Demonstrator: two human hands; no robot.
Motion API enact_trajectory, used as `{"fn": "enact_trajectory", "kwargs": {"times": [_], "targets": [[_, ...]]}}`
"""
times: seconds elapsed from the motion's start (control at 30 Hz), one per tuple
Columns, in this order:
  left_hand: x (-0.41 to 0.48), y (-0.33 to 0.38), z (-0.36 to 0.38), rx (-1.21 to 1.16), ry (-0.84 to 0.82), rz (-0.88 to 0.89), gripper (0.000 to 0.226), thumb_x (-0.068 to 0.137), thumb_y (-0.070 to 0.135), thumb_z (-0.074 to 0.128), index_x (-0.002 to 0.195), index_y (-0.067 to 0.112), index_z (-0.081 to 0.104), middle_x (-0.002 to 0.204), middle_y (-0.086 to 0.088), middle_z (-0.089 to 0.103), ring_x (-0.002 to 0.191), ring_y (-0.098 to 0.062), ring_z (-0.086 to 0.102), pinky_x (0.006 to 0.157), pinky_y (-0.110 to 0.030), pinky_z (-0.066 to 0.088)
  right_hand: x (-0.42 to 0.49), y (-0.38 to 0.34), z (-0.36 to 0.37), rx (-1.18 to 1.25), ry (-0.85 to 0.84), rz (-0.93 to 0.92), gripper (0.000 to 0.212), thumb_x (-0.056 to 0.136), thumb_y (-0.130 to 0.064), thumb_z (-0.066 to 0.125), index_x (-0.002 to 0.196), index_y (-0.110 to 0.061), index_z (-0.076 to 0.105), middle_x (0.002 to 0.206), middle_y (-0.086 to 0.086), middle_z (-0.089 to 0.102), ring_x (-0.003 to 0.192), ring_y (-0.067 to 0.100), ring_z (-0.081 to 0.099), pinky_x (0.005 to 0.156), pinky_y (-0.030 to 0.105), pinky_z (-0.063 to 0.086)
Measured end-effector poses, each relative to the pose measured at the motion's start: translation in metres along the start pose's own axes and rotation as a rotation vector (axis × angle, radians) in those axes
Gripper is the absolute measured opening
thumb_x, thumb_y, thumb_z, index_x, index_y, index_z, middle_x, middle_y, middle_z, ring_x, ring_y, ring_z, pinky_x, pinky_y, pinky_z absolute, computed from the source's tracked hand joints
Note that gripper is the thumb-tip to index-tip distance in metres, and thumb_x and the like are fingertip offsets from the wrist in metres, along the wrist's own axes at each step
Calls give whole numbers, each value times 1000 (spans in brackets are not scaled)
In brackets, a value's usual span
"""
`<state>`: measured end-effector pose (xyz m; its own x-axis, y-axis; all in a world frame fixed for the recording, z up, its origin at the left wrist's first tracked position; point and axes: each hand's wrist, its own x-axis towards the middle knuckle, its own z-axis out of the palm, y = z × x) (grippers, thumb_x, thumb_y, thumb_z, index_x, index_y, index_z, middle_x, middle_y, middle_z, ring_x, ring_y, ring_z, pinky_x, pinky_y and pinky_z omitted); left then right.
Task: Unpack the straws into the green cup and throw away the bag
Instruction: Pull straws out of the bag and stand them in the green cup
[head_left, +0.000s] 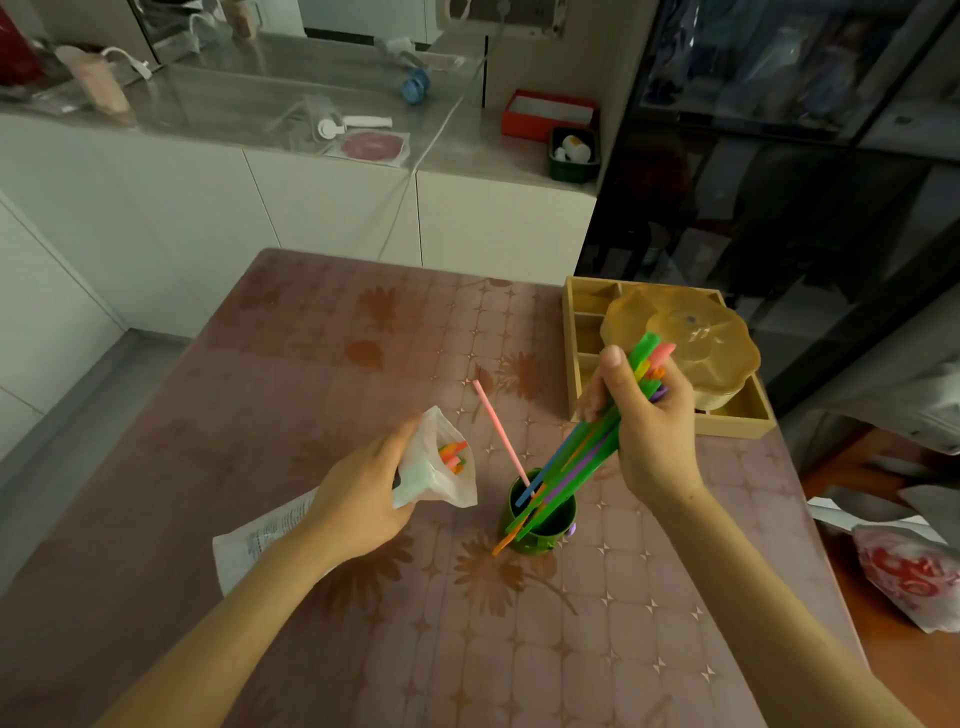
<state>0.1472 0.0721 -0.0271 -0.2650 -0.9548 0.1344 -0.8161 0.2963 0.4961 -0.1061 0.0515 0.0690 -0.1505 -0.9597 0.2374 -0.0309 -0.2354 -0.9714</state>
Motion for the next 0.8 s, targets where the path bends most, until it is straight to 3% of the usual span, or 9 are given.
{"fn": "enact_trajectory", "kwargs": {"times": [0.2, 0.3, 0.43, 0.67, 0.73, 0.8], "targets": [[-1, 1, 4, 10, -7, -22, 96, 73, 26, 77, 146, 23, 14, 131, 1, 54, 107, -16, 59, 86, -27, 49, -6, 41, 1, 8, -2, 130, 29, 85, -26, 62, 79, 1, 56, 57, -2, 63, 56, 14, 63, 62, 30, 55], [0, 1, 6, 8, -22, -31, 96, 74, 27, 75, 146, 24, 12, 132, 2, 53, 108, -15, 57, 88, -29, 49, -4, 45, -1, -28, -9, 172, 10, 88, -12, 62, 79, -12, 58, 61, -3, 64, 60, 13, 64, 65, 28, 56], [-1, 0, 11, 9, -35, -28, 96, 74, 28, 75, 146, 24, 12, 131, 2, 53, 108, -15, 57, 88, -29, 50, 0, 42, -5, 7, -49, 281, 20, 80, -3, 69, 87, -18, 58, 77, 9, 65, 71, 20, 67, 77, 39, 56], [-3, -2, 26, -11, -67, -33, 94, 74, 26, 75, 146, 23, 15, 131, -1, 54, 108, -19, 59, 88, -33, 52, 0, 32, -16, 16, -34, 331, 26, 67, -20, 74, 89, -22, 60, 82, 3, 68, 81, 21, 65, 80, 38, 53], [-3, -3, 28, -13, -77, -32, 94, 74, 27, 75, 145, 22, 16, 130, -1, 54, 107, -18, 59, 87, -33, 52, -1, 30, -19, 13, 10, 315, 17, 73, -18, 74, 83, -20, 61, 78, 6, 65, 77, 24, 64, 76, 39, 53], [-3, -3, 30, -15, -83, -28, 93, 74, 27, 75, 145, 22, 17, 130, -1, 54, 107, -19, 59, 87, -33, 52, -2, 28, -17, -65, 69, 267, 12, 84, -18, 68, 75, -16, 59, 65, 4, 61, 62, 16, 61, 65, 33, 52]]}}
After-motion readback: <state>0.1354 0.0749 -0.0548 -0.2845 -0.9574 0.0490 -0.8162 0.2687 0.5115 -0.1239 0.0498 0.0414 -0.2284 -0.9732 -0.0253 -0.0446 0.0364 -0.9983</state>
